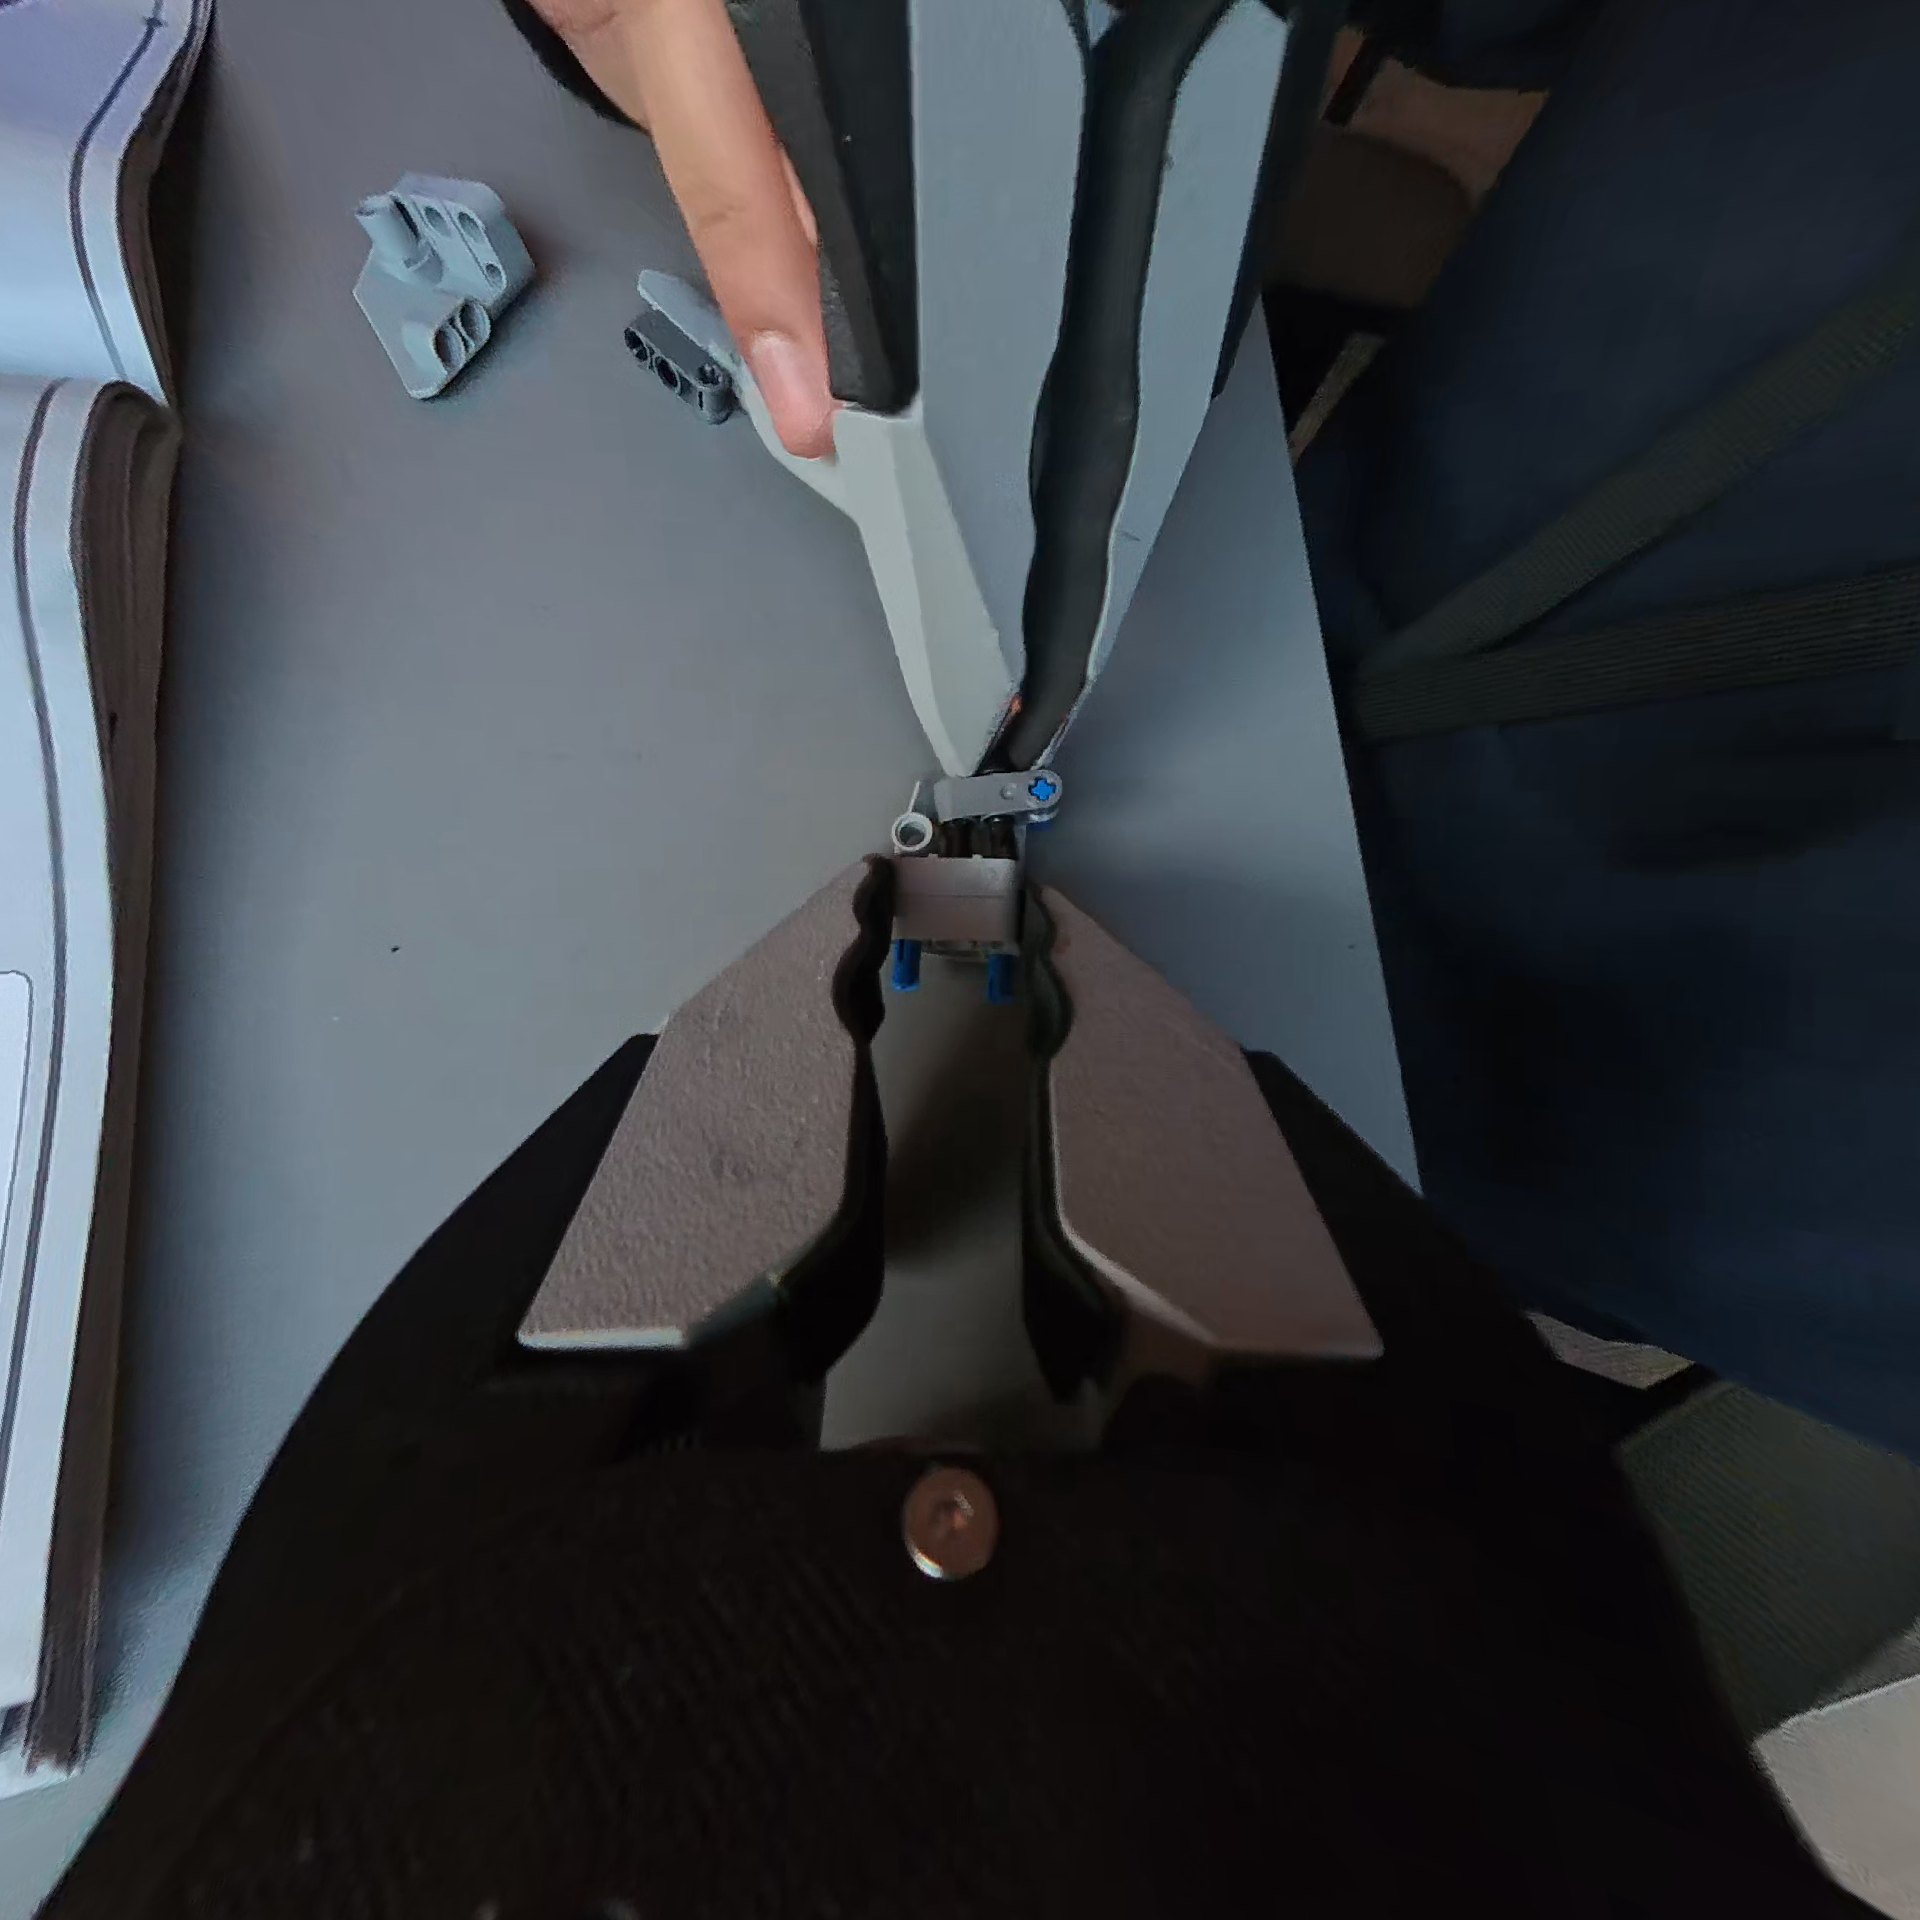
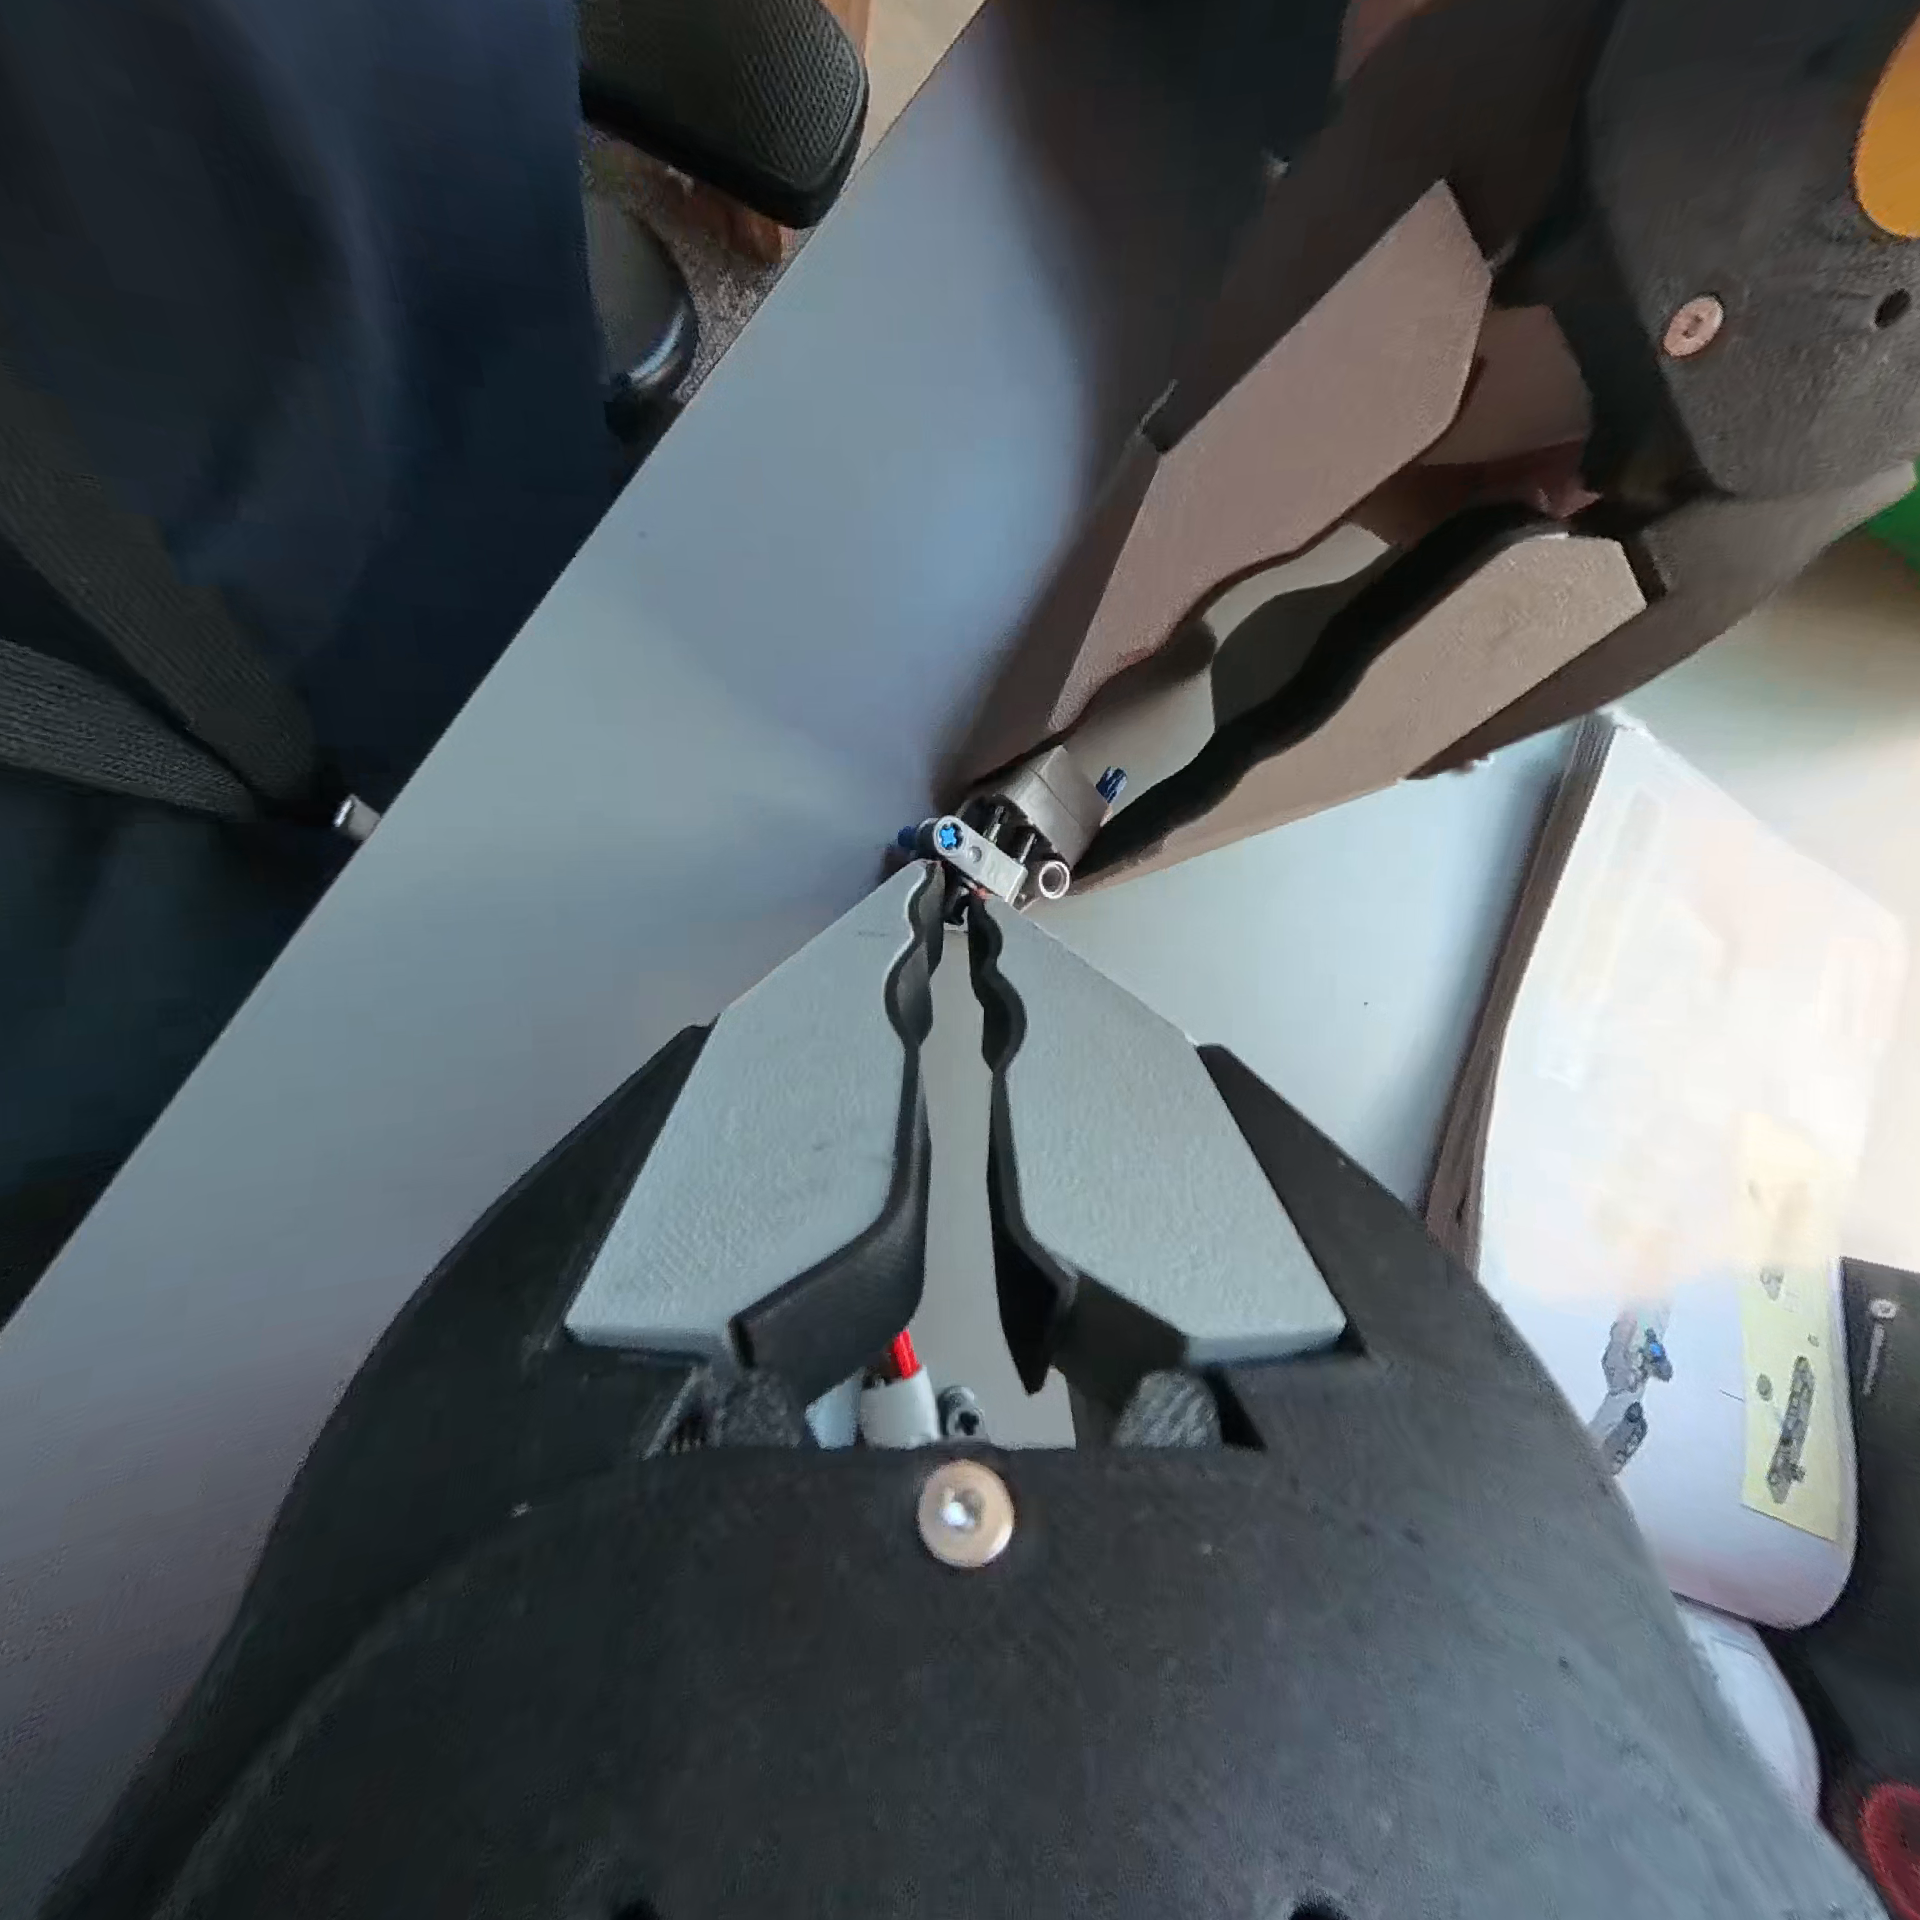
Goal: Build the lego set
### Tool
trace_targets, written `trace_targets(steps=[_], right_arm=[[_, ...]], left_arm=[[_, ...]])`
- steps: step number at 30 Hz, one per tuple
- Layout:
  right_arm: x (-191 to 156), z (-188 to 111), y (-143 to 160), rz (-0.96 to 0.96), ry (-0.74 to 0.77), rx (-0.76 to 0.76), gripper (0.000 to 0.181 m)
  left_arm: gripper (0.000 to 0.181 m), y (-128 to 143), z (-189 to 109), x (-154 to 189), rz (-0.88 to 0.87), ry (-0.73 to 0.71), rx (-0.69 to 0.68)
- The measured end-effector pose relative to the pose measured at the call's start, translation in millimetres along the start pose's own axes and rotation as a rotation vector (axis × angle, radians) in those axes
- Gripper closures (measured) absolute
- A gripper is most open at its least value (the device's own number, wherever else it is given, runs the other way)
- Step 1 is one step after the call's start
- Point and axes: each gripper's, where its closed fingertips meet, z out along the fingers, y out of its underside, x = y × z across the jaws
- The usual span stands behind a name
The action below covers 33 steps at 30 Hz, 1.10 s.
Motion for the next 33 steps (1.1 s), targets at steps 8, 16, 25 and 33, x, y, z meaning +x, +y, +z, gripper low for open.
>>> trace_targets(steps=[8, 16, 25, 33], right_arm=[[0.9, -2.5, -0.1, 0.158, -0.076, -0.035, 0.179], [0.8, -2.1, 2.4, 0.214, -0.014, -0.075, 0.179], [1.3, 0.8, 4.8, 0.322, -0.033, -0.113, 0.179], [4.5, 4.4, 1.8, 0.255, 0.021, -0.13, 0.179]], left_arm=[[0.159, -1.6, -0.8, 1.0, -0.057, 0.059, 0.01], [0.159, -2.8, -0.6, 1.5, -0.081, 0.073, 0.016], [0.16, -3.7, 0.3, -1.1, -0.081, -0.066, 0.04], [0.156, 2.5, -6.4, 3.8, -0.102, -0.044, 0.039]])
